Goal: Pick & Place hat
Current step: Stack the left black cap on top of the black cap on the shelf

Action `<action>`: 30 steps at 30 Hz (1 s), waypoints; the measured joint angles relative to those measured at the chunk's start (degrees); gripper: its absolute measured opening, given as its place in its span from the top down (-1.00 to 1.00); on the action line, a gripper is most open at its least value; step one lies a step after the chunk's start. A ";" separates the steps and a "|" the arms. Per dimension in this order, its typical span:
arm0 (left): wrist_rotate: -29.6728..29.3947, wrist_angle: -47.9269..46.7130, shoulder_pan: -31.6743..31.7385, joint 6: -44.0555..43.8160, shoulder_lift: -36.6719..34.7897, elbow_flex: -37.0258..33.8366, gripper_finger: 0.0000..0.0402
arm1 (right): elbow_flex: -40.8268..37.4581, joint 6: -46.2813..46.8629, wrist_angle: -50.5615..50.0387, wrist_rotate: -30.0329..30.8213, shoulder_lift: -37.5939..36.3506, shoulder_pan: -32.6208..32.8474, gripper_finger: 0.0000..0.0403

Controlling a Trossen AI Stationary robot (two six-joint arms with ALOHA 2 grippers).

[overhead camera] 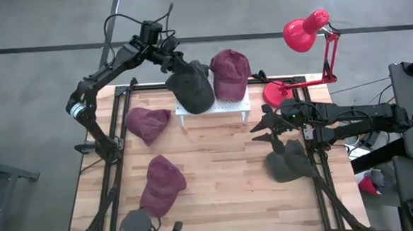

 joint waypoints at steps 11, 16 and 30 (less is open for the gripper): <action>-10.57 2.05 0.97 0.96 0.00 -0.07 0.73 | 0.09 0.02 1.18 1.22 0.00 0.00 0.23; -13.67 2.01 1.45 3.84 0.00 -0.07 0.72 | -0.07 0.05 1.19 1.26 0.09 0.00 0.20; -14.73 1.69 1.45 7.49 -0.11 -0.07 0.72 | -1.47 0.02 1.14 1.23 0.11 0.00 0.29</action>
